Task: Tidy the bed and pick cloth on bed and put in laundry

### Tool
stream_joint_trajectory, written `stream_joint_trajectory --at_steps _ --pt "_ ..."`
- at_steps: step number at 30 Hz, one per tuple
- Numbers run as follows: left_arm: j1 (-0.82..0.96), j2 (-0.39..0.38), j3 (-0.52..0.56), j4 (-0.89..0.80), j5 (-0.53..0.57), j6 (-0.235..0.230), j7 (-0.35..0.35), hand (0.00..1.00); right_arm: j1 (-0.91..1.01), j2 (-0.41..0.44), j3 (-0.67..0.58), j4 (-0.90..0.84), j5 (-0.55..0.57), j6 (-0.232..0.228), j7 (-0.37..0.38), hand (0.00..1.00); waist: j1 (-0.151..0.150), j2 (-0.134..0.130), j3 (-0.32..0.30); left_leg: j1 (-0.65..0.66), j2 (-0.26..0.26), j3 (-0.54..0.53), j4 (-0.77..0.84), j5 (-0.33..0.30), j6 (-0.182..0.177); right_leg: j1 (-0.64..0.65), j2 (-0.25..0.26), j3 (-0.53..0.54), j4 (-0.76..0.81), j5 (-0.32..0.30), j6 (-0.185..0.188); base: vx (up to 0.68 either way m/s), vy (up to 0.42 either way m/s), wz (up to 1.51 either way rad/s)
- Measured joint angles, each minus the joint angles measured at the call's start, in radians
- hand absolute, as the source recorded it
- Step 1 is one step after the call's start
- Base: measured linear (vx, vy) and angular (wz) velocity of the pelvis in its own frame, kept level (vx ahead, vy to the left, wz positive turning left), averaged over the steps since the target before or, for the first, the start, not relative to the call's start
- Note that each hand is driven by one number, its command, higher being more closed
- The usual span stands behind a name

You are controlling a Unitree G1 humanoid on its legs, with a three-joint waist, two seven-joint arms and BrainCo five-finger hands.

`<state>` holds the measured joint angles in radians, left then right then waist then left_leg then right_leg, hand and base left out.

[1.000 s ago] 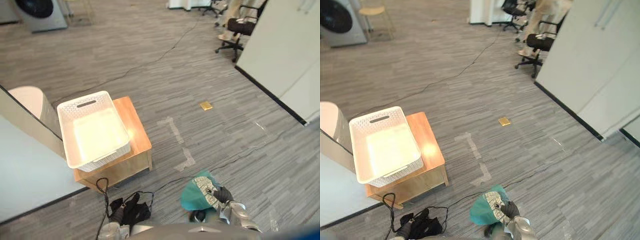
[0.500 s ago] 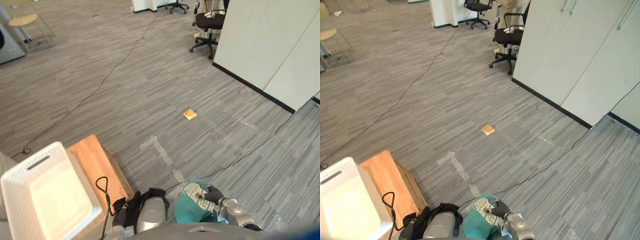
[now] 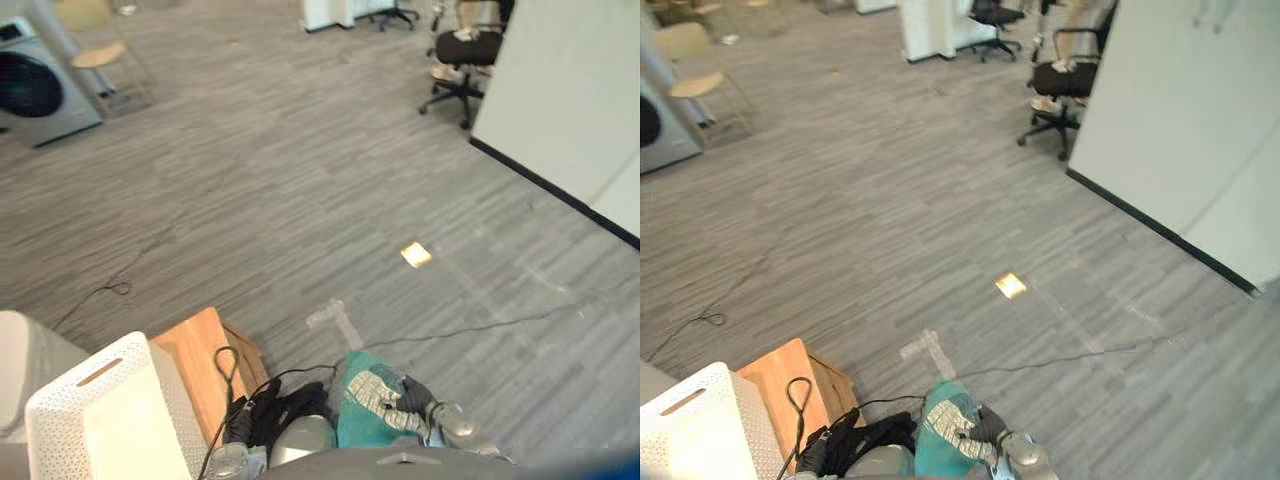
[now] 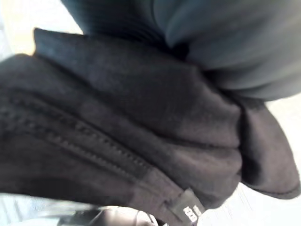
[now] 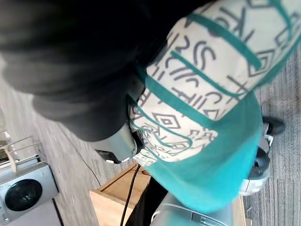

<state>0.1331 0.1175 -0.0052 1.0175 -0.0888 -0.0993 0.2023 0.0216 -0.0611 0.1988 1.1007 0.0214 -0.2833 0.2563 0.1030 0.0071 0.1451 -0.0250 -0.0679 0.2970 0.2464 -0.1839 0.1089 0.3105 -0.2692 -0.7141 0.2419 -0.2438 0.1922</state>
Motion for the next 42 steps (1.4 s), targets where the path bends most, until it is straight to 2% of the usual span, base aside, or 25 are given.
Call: stream_joint_trajectory --at_steps 2,3,5,9,11,12,14,16,17,18,20,22,23,24,25,26,28,29,30,32,33,34,36,38,42 --pt "0.003 0.005 -0.013 0.001 -0.004 0.013 0.0 1.0 -0.001 -0.001 -0.043 -0.008 0.027 0.0 -0.004 1.0 -0.004 -0.001 -0.006 0.018 -0.042 -0.073 -0.023 0.0 0.014 -0.08 -0.095 0.042 0.275 -0.005 -0.097 0.22 0.155 1.64" --pt "-0.019 0.023 -0.043 0.004 -0.011 0.021 -0.004 1.0 -0.009 0.002 -0.081 -0.004 0.04 0.0 -0.006 1.0 -0.016 -0.008 -0.003 0.052 -0.08 -0.178 -0.046 0.019 0.057 -0.185 -0.125 0.197 0.509 0.017 -0.123 0.29 0.122 1.97" --pt "-0.03 0.043 -0.069 0.004 -0.011 0.026 -0.007 1.0 -0.016 0.004 -0.096 -0.003 0.05 0.0 -0.007 1.0 -0.031 -0.018 0.015 0.096 -0.097 -0.305 -0.07 0.036 0.072 -0.229 -0.066 0.283 0.565 -0.023 -0.077 0.37 -0.005 2.33" --pt "-0.034 0.041 -0.07 0.004 -0.006 0.026 -0.016 1.0 -0.027 -0.001 -0.106 -0.001 0.067 -0.001 -0.015 1.0 -0.034 -0.016 0.016 0.188 -0.085 -0.502 -0.105 0.031 0.052 -0.332 0.06 0.358 0.438 -0.069 -0.101 0.35 -0.058 1.56" --pt "-0.035 0.025 -0.055 0.009 0.005 0.024 -0.034 1.0 -0.033 -0.012 -0.11 -0.002 0.086 0.0 -0.028 1.0 -0.038 0.007 0.03 0.244 -0.053 -0.59 -0.122 0.015 0.024 -0.437 0.102 0.377 0.329 -0.062 -0.114 0.35 -0.148 1.27" --pt "-0.033 0.019 -0.046 0.01 0.008 0.021 -0.036 1.0 -0.035 -0.017 -0.11 -0.005 0.097 0.0 -0.029 1.0 -0.037 0.011 0.032 0.257 -0.046 -0.597 -0.122 0.011 0.017 -0.458 0.105 0.383 0.284 -0.04 -0.117 0.3 -0.144 0.98" --pt "-0.01 0.005 0.014 0.031 0.04 -0.002 -0.045 1.0 -0.045 -0.027 -0.112 -0.002 0.112 0.003 -0.03 1.0 -0.034 0.017 0.039 0.3 -0.024 -0.603 -0.119 -0.02 -0.037 -0.486 0.107 0.399 0.07 0.098 -0.116 0.34 -0.173 0.79" --pt "0.03 0.01 0.069 0.032 0.04 -0.028 -0.044 1.0 -0.044 -0.014 -0.109 0.008 0.109 0.004 -0.029 1.0 -0.034 -0.023 0.036 0.351 -0.024 -0.565 -0.106 -0.07 -0.095 -0.498 0.075 0.398 -0.039 0.256 -0.135 0.37 -0.214 0.68" --pt "0.05 0.011 0.101 0.033 0.038 -0.034 -0.044 1.0 -0.046 -0.01 -0.106 0.018 0.105 0.005 -0.028 1.0 -0.034 -0.037 0.035 0.373 -0.018 -0.55 -0.09 -0.102 -0.102 -0.495 0.072 0.401 -0.017 0.343 -0.188 0.53 -0.309 0.46" --pt "0.066 -0.017 0.147 0.045 0.027 -0.038 -0.043 1.0 -0.065 -0.026 -0.105 0.035 0.091 0.017 -0.027 1.0 -0.029 -0.007 0.03 0.383 0.038 -0.519 -0.044 -0.128 -0.11 -0.49 0.11 0.383 0.038 0.297 -0.217 0.45 -0.263 0.22" --pt "0.075 -0.033 0.17 0.048 0.019 -0.038 -0.04 1.0 -0.083 -0.033 -0.104 0.037 0.068 0.024 -0.027 1.0 -0.032 0.009 0.031 0.351 0.068 -0.491 0.049 -0.127 -0.116 -0.475 0.138 0.359 0.055 0.256 -0.238 0.53 -0.312 0.16" --pt "0.08 -0.05 0.176 0.048 -0.006 -0.042 -0.029 1.0 -0.083 -0.048 -0.091 0.055 0.014 0.027 -0.026 1.0 -0.034 0.036 0.045 0.247 0.1 -0.455 0.302 -0.078 -0.186 -0.401 0.179 0.329 0.016 0.201 -0.254 0.45 -0.292 0.3" --pt "0.079 -0.06 0.19 0.047 -0.009 -0.045 -0.022 1.0 -0.087 -0.061 -0.076 0.052 -0.016 0.027 -0.024 1.0 -0.036 0.044 0.055 0.188 0.121 -0.417 0.45 -0.004 -0.205 -0.346 0.198 0.32 -0.03 0.194 -0.252 0.32 -0.211 0.42" --pt "0.079 -0.068 0.201 0.046 -0.01 -0.054 -0.009 1.0 -0.081 -0.065 -0.062 0.055 -0.066 0.031 -0.023 1.0 -0.032 0.045 0.07 0.107 0.163 -0.351 0.618 0.006 -0.188 -0.261 0.213 0.29 -0.093 0.192 -0.249 0.29 -0.211 0.51" --pt "0.078 -0.069 0.203 0.041 -0.013 -0.062 0.0 1.0 -0.078 -0.069 -0.066 0.057 -0.095 0.037 -0.025 1.0 -0.031 0.046 0.071 0.065 0.188 -0.299 0.654 -0.033 -0.171 -0.22 0.215 0.268 -0.126 0.188 -0.243 0.27 -0.218 0.53" --pt "0.081 -0.069 0.204 0.035 -0.022 -0.063 0.001 1.0 -0.076 -0.072 -0.07 0.057 -0.114 0.038 -0.025 1.0 -0.031 0.031 0.07 0.037 0.2 -0.266 0.64 -0.051 -0.163 -0.2 0.213 0.253 -0.145 0.189 -0.232 0.24 -0.215 0.62" --pt "0.082 -0.067 0.206 0.001 -0.059 -0.065 0.005 1.0 -0.074 -0.076 -0.072 0.052 -0.174 0.04 -0.025 1.0 -0.028 0.016 0.065 -0.032 0.226 -0.118 0.428 -0.07 -0.162 -0.146 0.199 0.169 -0.213 0.191 -0.223 0.24 -0.165 0.8" --pt "0.079 -0.067 0.203 -0.016 -0.065 -0.067 0.004 1.0 -0.069 -0.077 -0.074 0.047 -0.185 0.042 -0.027 1.0 -0.028 0.014 0.064 -0.044 0.233 0.006 0.275 -0.057 -0.158 -0.121 0.191 0.106 -0.243 0.19 -0.216 0.31 -0.121 1.33" --pt "0.069 -0.066 0.203 -0.023 -0.067 -0.069 0.002 1.0 -0.066 -0.078 -0.075 0.04 -0.194 0.043 -0.032 1.0 -0.033 0.012 0.06 -0.045 0.238 0.162 0.161 -0.029 -0.126 -0.093 0.185 0.032 -0.266 0.191 -0.207 0.33 -0.105 1.61" --pt "0.047 -0.065 0.203 -0.021 -0.066 -0.068 0.0 1.0 -0.052 -0.086 -0.078 0.024 -0.206 0.047 -0.047 1.0 -0.044 0.006 0.053 -0.04 0.206 0.295 0.017 0.029 -0.093 -0.047 0.189 -0.08 -0.276 0.179 -0.176 0.22 -0.06 1.86" --pt "0.045 -0.069 0.204 -0.022 -0.067 -0.067 0.0 1.0 -0.05 -0.092 -0.077 0.024 -0.214 0.049 -0.051 1.0 -0.033 0.008 0.049 -0.029 0.186 0.298 -0.042 0.068 -0.097 -0.038 0.193 -0.107 -0.276 0.172 -0.165 0.3 -0.028 1.62" --pt "0.045 -0.072 0.205 -0.02 -0.07 -0.063 0.0 1.0 -0.045 -0.099 -0.074 0.024 -0.234 0.054 -0.062 1.0 -0.002 0.011 0.046 -0.005 0.152 0.266 -0.14 0.163 -0.074 -0.021 0.192 -0.132 -0.268 0.157 -0.143 0.29 0.0 1.0" --pt "0.055 -0.071 0.202 -0.01 -0.083 -0.057 0.001 1.0 -0.05 -0.099 -0.075 0.025 -0.263 0.063 -0.065 1.0 0.012 0.01 0.038 0.035 0.108 0.219 -0.212 0.2 -0.047 -0.028 0.142 -0.127 -0.158 0.12 -0.125 0.32 0.09 0.86" --pt "0.066 -0.051 0.145 -0.002 -0.073 -0.042 0.003 1.0 -0.05 -0.085 -0.095 0.025 -0.26 0.085 -0.066 1.0 -0.015 0.014 0.039 0.062 0.09 0.095 -0.226 0.198 -0.01 -0.123 0.067 0.063 0.178 0.01 -0.135 0.32 0.112 1.43" --pt "0.011 -0.004 0.062 0.005 -0.066 -0.024 -0.003 1.0 -0.031 -0.066 -0.109 -0.024 -0.233 0.095 -0.078 1.0 -0.055 -0.002 0.048 0.082 0.059 -0.152 -0.22 0.2 -0.015 -0.207 0.146 0.439 0.221 -0.069 -0.139 0.22 -0.097 2.07"
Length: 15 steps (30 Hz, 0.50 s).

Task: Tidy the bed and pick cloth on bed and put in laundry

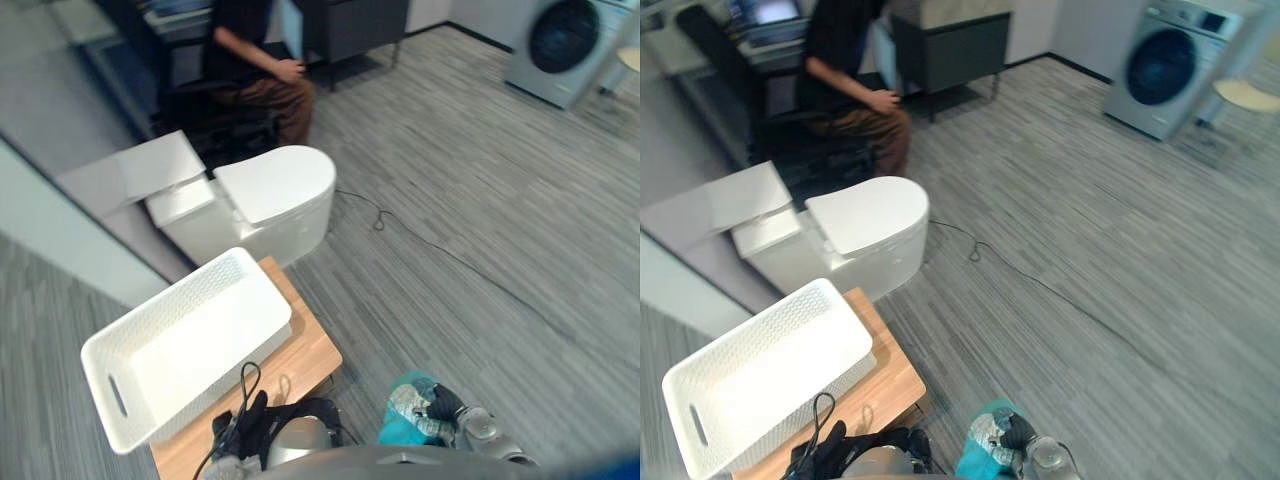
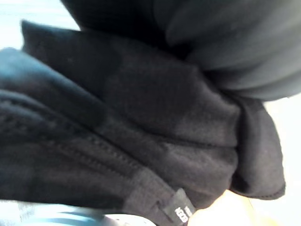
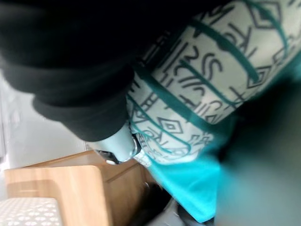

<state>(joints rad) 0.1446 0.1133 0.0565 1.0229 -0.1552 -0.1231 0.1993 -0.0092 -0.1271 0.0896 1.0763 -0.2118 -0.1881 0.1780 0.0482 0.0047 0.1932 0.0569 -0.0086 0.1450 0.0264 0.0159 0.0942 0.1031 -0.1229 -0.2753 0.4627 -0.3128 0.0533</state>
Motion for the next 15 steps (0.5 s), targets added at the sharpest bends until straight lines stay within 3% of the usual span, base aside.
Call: stream_joint_trajectory --at_steps 1,2,3,4,5,6,8,10,12,15 --pt "-0.001 0.011 -0.011 0.001 -0.002 0.002 -0.003 1.0 0.008 0.001 0.004 -0.003 0.021 0.002 -0.008 1.0 0.001 -0.009 0.004 0.011 -0.022 -0.051 0.006 0.0 -0.004 0.008 -0.001 0.057 -0.029 0.008 0.011 0.21 -0.153 1.81" --pt "0.001 0.025 -0.013 -0.001 -0.012 0.002 -0.005 1.0 0.008 0.002 0.018 0.004 0.038 0.011 -0.01 1.0 0.011 -0.047 0.002 0.027 -0.056 -0.09 0.006 -0.003 -0.019 0.013 -0.031 0.09 -0.113 0.059 0.022 0.21 -0.232 1.77" --pt "0.001 0.034 -0.005 -0.003 -0.017 0.001 -0.002 1.0 0.003 0.006 0.034 0.015 0.055 0.024 -0.007 1.0 0.042 -0.077 0.005 0.027 -0.081 -0.105 0.008 -0.013 -0.04 0.025 -0.071 0.097 -0.163 0.083 0.039 0.15 -0.224 1.23" --pt "0.005 0.033 -0.006 -0.003 -0.017 0.0 -0.001 1.0 0.002 0.006 0.036 0.021 0.065 0.028 -0.003 1.0 0.055 -0.078 0.002 0.028 -0.077 -0.1 0.007 -0.025 -0.054 0.045 -0.07 0.083 -0.194 0.081 0.038 0.07 -0.228 0.74" --pt "0.016 0.029 -0.003 -0.006 -0.017 -0.01 0.0 1.0 -0.002 0.008 0.036 0.023 0.07 0.039 0.007 1.0 0.063 -0.074 -0.002 0.008 -0.035 0.026 0.026 -0.052 -0.058 0.077 -0.068 0.029 -0.268 0.081 0.037 0.03 -0.179 0.73" --pt "0.029 0.026 0.004 -0.006 -0.021 -0.015 0.0 1.0 -0.013 0.006 0.037 0.022 0.071 0.045 0.013 1.0 0.05 -0.067 -0.001 -0.014 0.018 0.162 0.068 -0.058 -0.059 0.097 -0.064 -0.033 -0.31 0.096 0.032 0.01 -0.145 0.81" --pt "0.035 0.003 0.019 -0.005 -0.019 -0.031 -0.005 1.0 -0.009 -0.011 0.034 0.025 0.074 0.06 0.015 1.0 0.029 -0.036 0.006 -0.052 0.063 0.296 0.115 -0.066 -0.069 0.097 -0.065 -0.082 -0.326 0.106 0.036 0.0 -0.025 0.87" --pt "0.05 -0.009 0.035 -0.003 -0.01 -0.057 -0.005 1.0 -0.013 -0.012 0.031 0.025 0.084 0.063 0.014 1.0 0.028 -0.027 0.006 -0.079 0.075 0.337 0.148 -0.082 -0.059 0.093 -0.074 -0.107 -0.326 0.108 0.039 0.07 0.073 0.44" --pt "0.056 -0.005 0.03 0.0 -0.006 -0.065 -0.007 1.0 -0.013 0.005 0.028 0.025 0.101 0.066 0.018 1.0 0.049 -0.036 0.004 -0.078 0.065 0.332 0.167 -0.102 -0.05 0.107 -0.087 -0.118 -0.326 0.106 0.049 0.12 0.079 0.04" --pt "0.054 0.02 0.019 -0.001 0.025 -0.064 -0.028 1.0 -0.012 0.013 0.026 0.024 0.103 0.085 0.036 1.0 0.047 -0.063 0.0 -0.075 0.026 0.298 0.144 -0.094 -0.038 0.114 -0.109 -0.15 -0.311 0.095 0.067 0.09 0.054 0.38"
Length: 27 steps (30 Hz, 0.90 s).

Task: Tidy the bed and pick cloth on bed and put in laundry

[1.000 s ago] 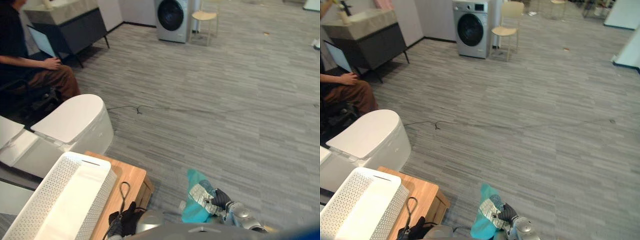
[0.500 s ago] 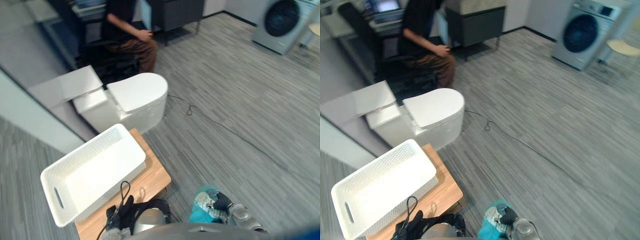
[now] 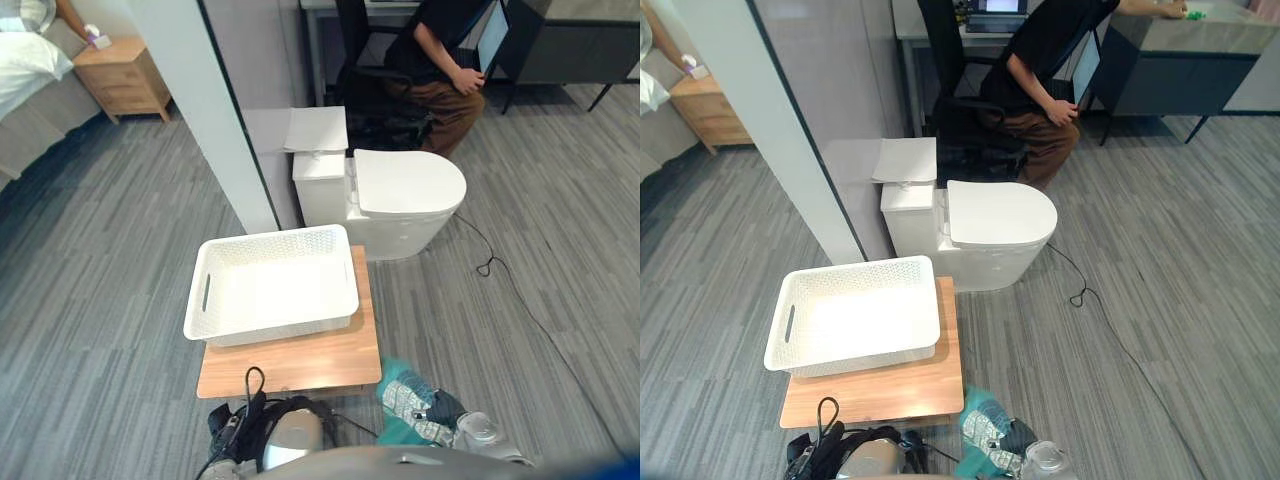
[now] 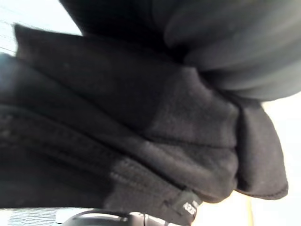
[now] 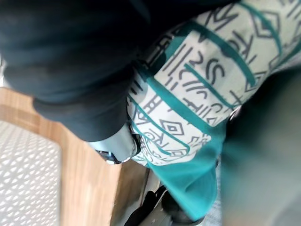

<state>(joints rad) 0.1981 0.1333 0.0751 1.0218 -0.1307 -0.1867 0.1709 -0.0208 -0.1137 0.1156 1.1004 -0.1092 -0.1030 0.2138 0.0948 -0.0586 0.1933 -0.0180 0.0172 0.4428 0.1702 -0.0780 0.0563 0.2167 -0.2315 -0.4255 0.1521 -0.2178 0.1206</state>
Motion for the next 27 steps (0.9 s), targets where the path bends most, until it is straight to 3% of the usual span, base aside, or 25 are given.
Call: stream_joint_trajectory --at_steps 3,5,8,13,17,18,19,20,27 --pt "0.003 0.011 -0.014 0.0 0.005 0.008 -0.021 1.0 0.014 -0.007 -0.028 -0.003 0.006 0.017 0.007 1.0 -0.024 -0.008 -0.006 0.03 -0.042 -0.047 -0.084 0.042 0.014 0.0 -0.022 -0.033 0.047 0.005 0.005 0.05 0.05 0.48" --pt "0.011 0.019 -0.038 -0.002 0.003 0.009 -0.044 1.0 0.02 -0.007 -0.034 -0.005 0.008 0.027 0.01 1.0 -0.036 -0.003 -0.013 0.095 -0.06 -0.073 -0.233 0.098 -0.001 0.0 -0.024 -0.04 0.096 0.025 0.005 -0.03 0.041 0.35" --pt "0.017 0.028 -0.039 -0.003 0.011 0.009 -0.086 1.0 0.027 -0.006 -0.039 -0.017 0.007 0.033 0.01 1.0 -0.051 0.001 -0.024 0.109 -0.035 -0.042 -0.276 0.095 -0.013 0.007 -0.01 -0.08 0.107 0.07 -0.001 -0.06 -0.006 0.39" --pt "0.014 0.035 -0.082 -0.007 0.072 0.007 -0.083 1.0 0.033 -0.007 -0.045 -0.024 0.007 0.032 0.006 1.0 -0.051 0.01 -0.03 0.117 -0.023 -0.02 -0.276 0.099 -0.021 0.004 -0.01 -0.081 0.135 0.121 -0.003 0.06 0.011 0.18" --pt "-0.003 0.049 -0.113 -0.006 0.077 0.113 -0.06 1.0 0.05 0.007 -0.056 -0.024 0.031 -0.001 0.003 1.0 -0.054 0.005 -0.045 0.121 -0.055 -0.075 -0.276 0.09 -0.009 0.004 -0.035 -0.085 0.186 0.126 -0.004 0.11 0.017 0.34" --pt "-0.007 0.048 -0.113 -0.004 0.076 0.137 -0.05 1.0 0.053 0.013 -0.056 -0.025 0.049 -0.011 0.003 1.0 -0.059 0.007 -0.046 0.124 -0.054 -0.097 -0.276 0.09 -0.009 -0.015 -0.029 -0.069 0.217 0.108 -0.045 0.09 0.0 0.45" --pt "-0.01 0.048 -0.113 -0.001 0.073 0.146 -0.047 1.0 0.053 0.017 -0.055 -0.025 0.05 -0.016 0.003 1.0 -0.062 0.007 -0.046 0.122 -0.05 -0.106 -0.276 0.09 -0.01 -0.02 -0.012 -0.041 0.215 0.083 -0.051 0.05 -0.003 0.29" --pt "-0.037 0.037 -0.11 0.07 -0.017 0.181 -0.056 1.0 -0.004 0.033 -0.006 0.013 0.064 -0.013 -0.002 1.0 -0.101 0.014 -0.016 0.19 -0.037 -0.092 -0.277 0.069 -0.041 0.035 0.104 0.024 -0.06 0.078 -0.047 -0.01 0.001 0.08" --pt "-0.043 0.034 -0.081 0.07 -0.038 0.181 -0.056 1.0 -0.002 0.033 -0.024 0.009 0.08 -0.007 -0.002 1.0 -0.099 0.009 -0.01 0.172 -0.043 -0.073 -0.277 0.068 -0.04 0.02 0.099 0.026 -0.076 0.077 -0.047 -0.01 0.011 -0.05"
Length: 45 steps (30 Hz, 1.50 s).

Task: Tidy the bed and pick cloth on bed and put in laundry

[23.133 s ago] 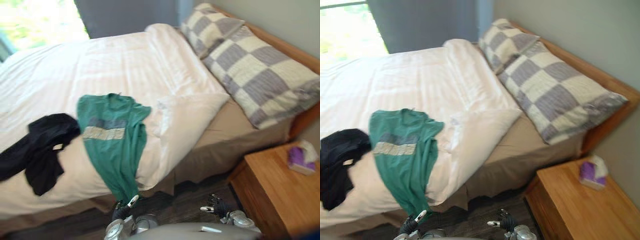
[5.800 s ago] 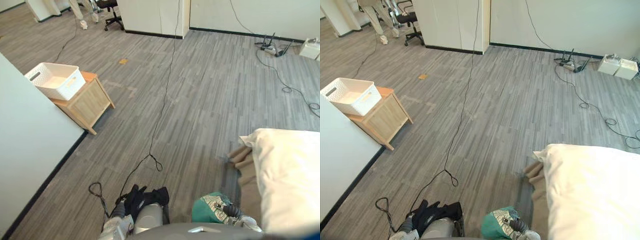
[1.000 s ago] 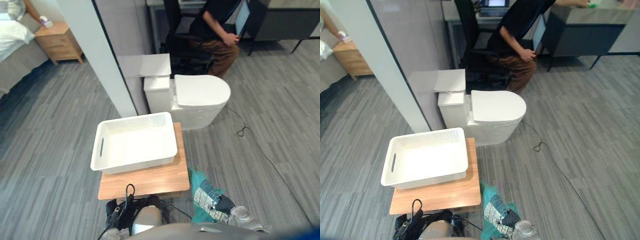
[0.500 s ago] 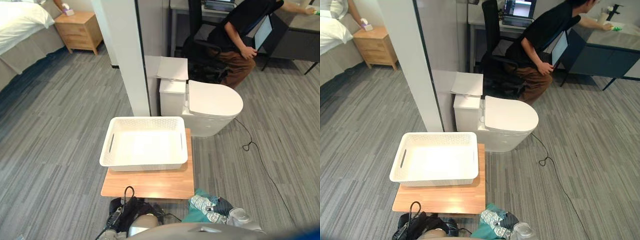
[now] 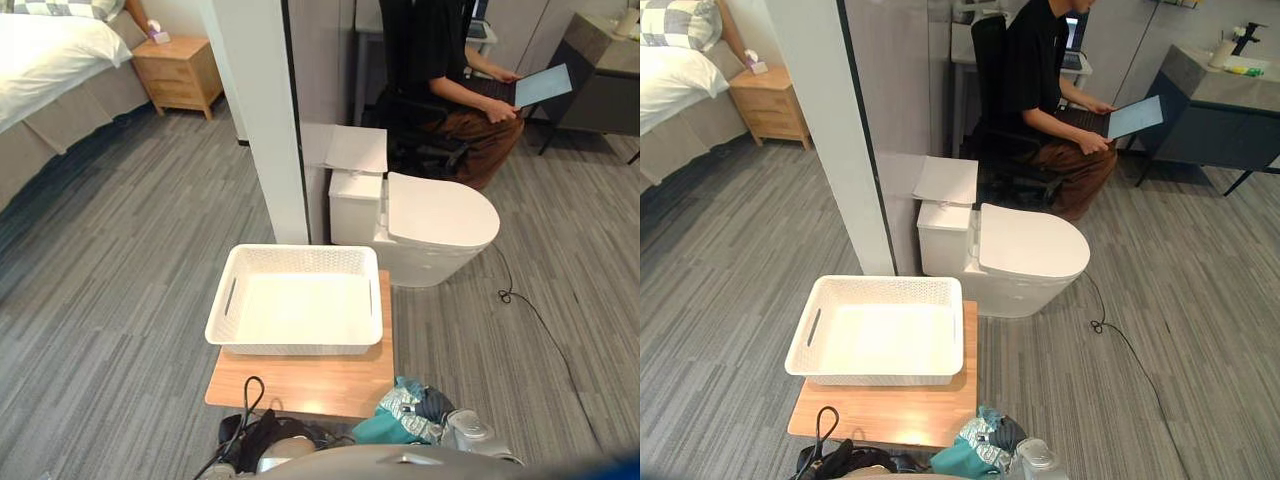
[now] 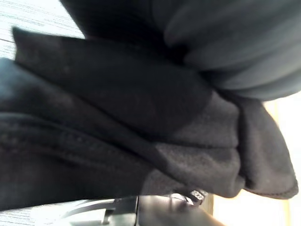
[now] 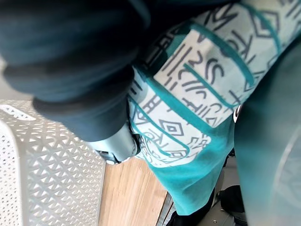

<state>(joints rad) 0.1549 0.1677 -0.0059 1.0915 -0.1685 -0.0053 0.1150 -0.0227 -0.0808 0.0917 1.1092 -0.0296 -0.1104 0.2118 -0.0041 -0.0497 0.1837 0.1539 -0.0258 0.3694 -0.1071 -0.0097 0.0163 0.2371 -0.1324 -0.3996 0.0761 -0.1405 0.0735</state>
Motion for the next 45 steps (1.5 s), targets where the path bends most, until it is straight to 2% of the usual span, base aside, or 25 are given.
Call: stream_joint_trajectory --at_steps 6,7,8,10,12,13,15,16,17,18,19,20,21,22,23,24,26,27,29,31,32,34,36,40,45 --pt "-0.015 -0.007 0.081 -0.004 -0.097 0.0 0.025 1.0 0.018 -0.001 -0.096 -0.001 0.142 0.055 0.002 1.0 0.008 0.0 0.021 -0.037 -0.022 -0.041 0.0 -0.005 0.008 -0.016 -0.022 -0.059 0.007 -0.005 0.005 0.03 0.028 0.23" --pt "-0.019 -0.012 0.101 -0.009 -0.098 -0.001 0.033 1.0 0.023 -0.001 -0.116 -0.001 0.166 0.061 0.001 1.0 0.007 -0.004 0.02 -0.051 -0.02 -0.013 0.001 -0.019 0.013 -0.023 -0.031 -0.08 0.011 -0.005 0.005 0.06 0.054 0.67" --pt "-0.02 -0.018 0.137 -0.009 -0.1 -0.003 0.046 1.0 0.027 0.0 -0.145 -0.001 0.197 0.067 0.001 1.0 0.004 -0.012 0.017 -0.059 -0.002 0.101 0.008 -0.044 0.013 -0.032 -0.049 -0.116 0.027 -0.004 0.005 0.07 0.061 0.71" --pt "-0.021 -0.034 0.19 -0.01 -0.121 -0.005 0.066 1.0 0.026 -0.006 -0.188 -0.005 0.255 0.077 0.0 1.0 -0.009 -0.009 0.018 -0.101 0.047 0.23 0.096 -0.032 0.034 -0.056 -0.075 -0.151 0.093 -0.005 0.005 0.12 0.097 0.88" --pt "-0.007 -0.051 0.214 -0.009 -0.114 -0.007 0.088 1.0 0.032 -0.016 -0.227 -0.005 0.279 0.085 0.0 1.0 0.005 -0.001 0.023 -0.105 0.051 0.195 0.137 -0.029 0.046 -0.1 -0.095 -0.143 0.186 -0.03 0.027 0.18 0.124 0.72" --pt "-0.004 -0.048 0.215 -0.009 -0.112 -0.008 0.089 1.0 0.029 -0.012 -0.229 -0.005 0.28 0.085 0.0 1.0 0.007 -0.011 0.019 -0.121 0.05 0.183 0.167 -0.029 0.046 -0.103 -0.101 -0.133 0.161 -0.03 0.028 0.13 0.048 0.58" --pt "-0.008 -0.041 0.23 -0.009 -0.103 -0.013 0.087 1.0 0.022 -0.004 -0.241 -0.006 0.281 0.084 0.0 1.0 0.011 -0.048 0.01 -0.16 0.04 0.173 0.264 -0.039 0.031 -0.112 -0.149 -0.129 0.105 0.041 0.014 0.07 -0.008 0.24" --pt "-0.013 -0.042 0.258 -0.008 -0.076 -0.029 0.087 1.0 0.018 0.006 -0.255 -0.013 0.281 0.081 -0.001 1.0 0.026 -0.071 0.004 -0.205 0.072 0.157 0.408 -0.107 -0.003 -0.107 -0.175 -0.082 0.09 0.047 0.02 0.0 -0.009 -0.55" --pt "-0.002 -0.053 0.261 -0.004 -0.07 -0.045 0.084 1.0 0.008 -0.005 -0.251 -0.025 0.281 0.069 0.001 1.0 0.027 -0.041 0.009 -0.223 0.175 0.155 0.554 -0.186 -0.012 -0.109 -0.169 -0.063 0.086 0.048 0.022 -0.03 0.019 -0.86" --pt "0.006 -0.066 0.261 -0.001 -0.066 -0.05 0.084 1.0 0.008 -0.015 -0.246 -0.028 0.281 0.061 0.003 1.0 0.023 -0.027 0.008 -0.223 0.233 0.145 0.598 -0.199 -0.054 -0.109 -0.162 -0.05 0.083 0.049 0.024 -0.03 0.121 -1.05" --pt "0.016 -0.085 0.253 0.001 -0.047 -0.058 0.085 1.0 0.011 -0.036 -0.245 -0.03 0.281 0.054 0.002 1.0 0.02 0.013 -0.003 -0.216 0.304 0.131 0.597 -0.196 -0.118 -0.113 -0.154 -0.04 0.07 0.056 0.04 0.0 0.191 -0.83" --pt "0.005 -0.107 0.237 0.002 -0.035 -0.066 0.08 1.0 0.019 -0.072 -0.246 -0.032 0.281 0.05 0.001 1.0 0.01 0.071 -0.012 -0.187 0.367 0.115 0.502 -0.151 -0.182 -0.128 -0.153 -0.01 0.076 0.068 0.066 -0.04 0.446 -0.71" --pt "-0.015 -0.098 0.222 0.007 -0.033 -0.067 0.069 1.0 0.028 -0.083 -0.26 -0.018 0.279 0.053 -0.005 1.0 0.014 0.07 0.003 -0.138 0.322 0.136 0.43 -0.165 -0.174 -0.153 -0.198 0.03 0.11 0.083 0.09 -0.06 0.432 -0.53" --pt "-0.022 -0.092 0.203 0.005 -0.03 -0.066 0.06 1.0 0.03 -0.082 -0.26 -0.014 0.28 0.054 -0.006 1.0 0.017 0.067 0.003 -0.12 0.297 0.16 0.412 -0.156 -0.168 -0.172 -0.23 0.04 0.135 0.095 0.083 -0.13 0.495 -0.47" --pt "-0.025 -0.069 0.191 -0.001 -0.003 -0.06 0.048 1.0 0.034 -0.061 -0.259 -0.015 0.28 0.047 -0.009 1.0 0.017 0.053 0.007 -0.099 0.265 0.185 0.375 -0.152 -0.15 -0.219 -0.259 0.035 0.186 0.133 0.032 -0.15 0.349 -0.54" --pt "-0.026 -0.056 0.183 -0.008 0.02 -0.048 0.042 1.0 0.035 -0.047 -0.258 -0.023 0.28 0.04 -0.014 1.0 0.014 0.045 0.001 -0.085 0.249 0.206 0.323 -0.135 -0.133 -0.239 -0.256 0.008 0.178 0.197 -0.019 -0.16 0.314 -0.43" --pt "-0.034 -0.039 0.158 -0.011 0.035 -0.036 0.028 1.0 0.05 -0.028 -0.243 -0.022 0.28 0.033 -0.013 1.0 0.009 0.034 -0.013 -0.066 0.232 0.213 0.231 -0.096 -0.116 -0.237 -0.227 -0.028 0.139 0.258 -0.022 -0.1 0.222 -0.14" --pt "-0.041 -0.034 0.153 -0.012 0.034 -0.029 0.018 1.0 0.056 -0.018 -0.242 -0.023 0.28 0.022 -0.014 1.0 0.007 0.026 -0.018 -0.064 0.23 0.211 0.206 -0.082 -0.111 -0.238 -0.21 -0.034 0.145 0.252 -0.02 -0.04 0.124 0.15" --pt "-0.061 -0.018 0.111 -0.016 0.034 -0.005 -0.013 1.0 0.064 -0.002 -0.233 -0.026 0.282 -0.015 -0.016 1.0 -0.002 0.018 -0.021 -0.054 0.221 0.192 0.134 -0.032 -0.1 -0.254 -0.146 -0.049 0.234 0.146 -0.024 0.03 0.035 0.25" --pt "-0.064 -0.009 0.078 -0.017 0.034 0.003 -0.024 1.0 0.067 -0.006 -0.222 -0.027 0.282 -0.016 -0.018 1.0 -0.004 0.017 -0.021 -0.051 0.192 0.191 0.117 -0.016 -0.095 -0.265 -0.135 -0.035 0.283 0.059 -0.027 0.02 0.013 0.08" --pt "-0.067 -0.01 0.064 -0.017 0.034 0.004 -0.024 1.0 0.064 -0.01 -0.214 -0.029 0.282 -0.017 -0.018 1.0 -0.006 0.015 -0.02 -0.046 0.177 0.191 0.117 -0.015 -0.094 -0.268 -0.144 -0.008 0.305 0.039 -0.024 0.0 -0.032 0.08" --pt "-0.069 -0.009 0.036 -0.018 0.033 0.002 -0.024 1.0 0.057 -0.022 -0.204 -0.035 0.282 -0.027 -0.018 1.0 -0.011 0.038 -0.004 -0.025 0.177 0.186 0.113 -0.005 -0.096 -0.271 -0.148 0.017 0.353 0.018 -0.038 0.0 -0.076 0.12" --pt "-0.072 -0.013 0.034 -0.019 0.033 -0.007 -0.024 1.0 0.059 -0.034 -0.195 -0.03 0.288 -0.024 -0.015 1.0 -0.005 0.04 -0.004 -0.021 0.18 0.189 0.112 0.003 -0.104 -0.241 -0.139 -0.001 0.297 -0.011 -0.018 0.02 -0.136 -0.02" --pt "-0.064 -0.014 0.036 -0.017 0.018 -0.02 -0.022 1.0 0.053 -0.038 -0.18 -0.03 0.32 -0.005 0.004 1.0 -0.003 0.044 -0.004 -0.029 0.193 0.227 0.107 0.015 -0.119 -0.203 -0.089 0.021 0.135 -0.007 0.019 -0.02 -0.11 -0.38" --pt "-0.053 -0.013 0.037 -0.017 -0.01 -0.057 -0.025 1.0 0.087 -0.046 -0.183 -0.029 0.427 0.017 -0.023 1.0 -0.006 0.041 -0.002 0.001 0.196 0.226 0.104 0.015 -0.12 -0.158 -0.058 0.064 0.024 0.056 0.026 -0.07 -0.017 -0.25"
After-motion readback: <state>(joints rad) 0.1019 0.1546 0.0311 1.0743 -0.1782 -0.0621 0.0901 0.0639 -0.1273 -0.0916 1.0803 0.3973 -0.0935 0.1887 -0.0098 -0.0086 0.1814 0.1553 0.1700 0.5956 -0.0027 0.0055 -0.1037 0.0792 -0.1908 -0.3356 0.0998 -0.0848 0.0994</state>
